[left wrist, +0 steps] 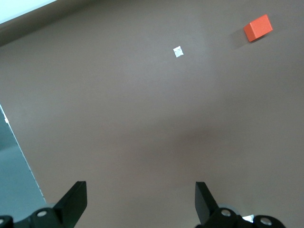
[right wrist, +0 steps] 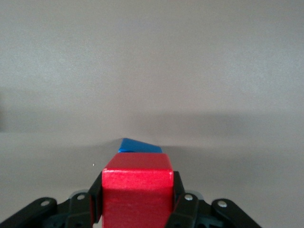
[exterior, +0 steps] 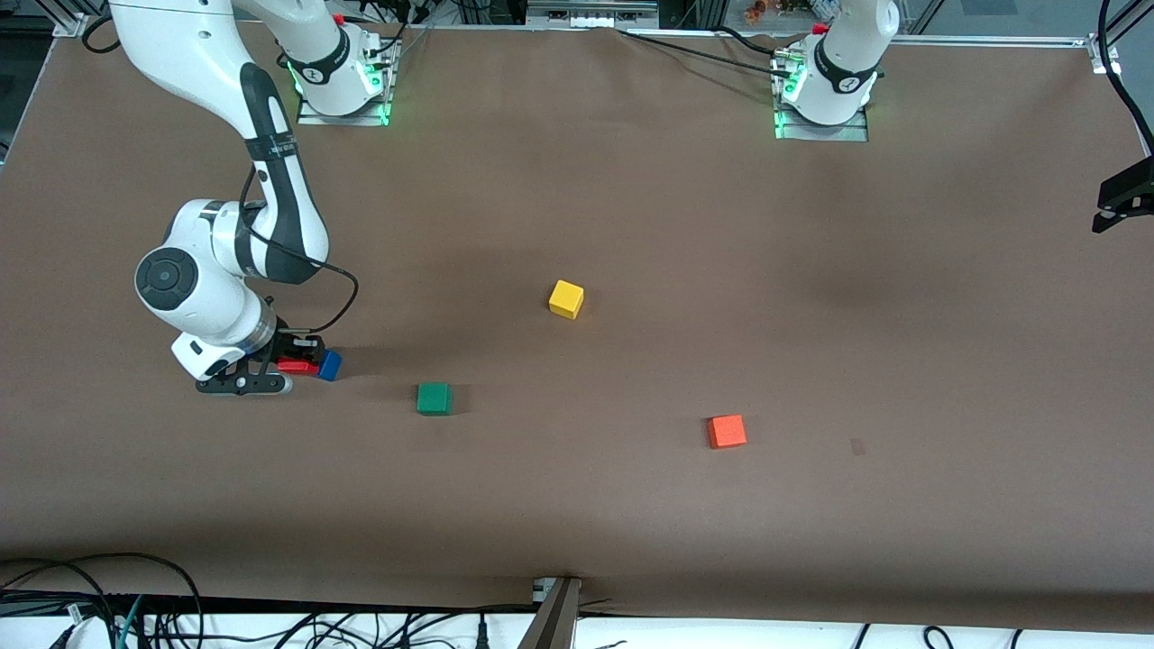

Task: Pass red block to right arm, stack on blue

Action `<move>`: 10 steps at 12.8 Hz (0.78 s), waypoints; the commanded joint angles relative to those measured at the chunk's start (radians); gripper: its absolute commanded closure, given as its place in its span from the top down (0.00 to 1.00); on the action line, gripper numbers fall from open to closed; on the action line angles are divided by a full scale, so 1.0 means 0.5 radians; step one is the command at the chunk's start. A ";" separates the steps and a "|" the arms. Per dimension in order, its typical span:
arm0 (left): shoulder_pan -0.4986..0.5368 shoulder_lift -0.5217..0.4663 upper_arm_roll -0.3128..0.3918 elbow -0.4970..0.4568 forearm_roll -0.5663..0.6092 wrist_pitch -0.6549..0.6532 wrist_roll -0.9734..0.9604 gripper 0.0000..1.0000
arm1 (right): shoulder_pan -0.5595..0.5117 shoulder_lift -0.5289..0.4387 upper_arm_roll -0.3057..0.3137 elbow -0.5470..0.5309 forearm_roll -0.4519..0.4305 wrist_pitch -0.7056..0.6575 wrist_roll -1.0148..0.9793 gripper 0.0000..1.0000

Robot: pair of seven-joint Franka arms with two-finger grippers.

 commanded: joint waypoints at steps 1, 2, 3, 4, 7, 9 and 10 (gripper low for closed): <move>0.008 -0.089 0.011 -0.036 -0.063 -0.071 -0.029 1.00 | 0.016 -0.001 0.008 -0.035 -0.012 0.065 0.070 0.01; 0.026 -0.119 0.023 -0.079 -0.127 -0.075 -0.038 1.00 | 0.016 0.002 0.008 -0.035 -0.012 0.062 0.070 0.10; 0.090 -0.193 0.029 -0.228 -0.267 -0.026 -0.093 1.00 | 0.016 -0.001 0.005 -0.035 -0.015 0.047 0.058 0.97; 0.079 -0.300 0.029 -0.385 -0.287 0.041 -0.169 1.00 | 0.016 -0.016 0.005 -0.020 -0.015 0.041 0.045 1.00; -0.364 -0.408 0.343 -0.573 -0.269 0.088 -0.607 1.00 | 0.016 -0.120 -0.001 0.096 -0.015 -0.155 0.024 1.00; -0.449 -0.558 0.385 -0.873 -0.269 0.326 -0.661 1.00 | 0.007 -0.154 -0.035 0.283 -0.021 -0.437 0.018 1.00; -0.476 -0.586 0.388 -0.926 -0.269 0.391 -0.670 1.00 | 0.010 -0.154 -0.074 0.396 -0.024 -0.599 0.015 1.00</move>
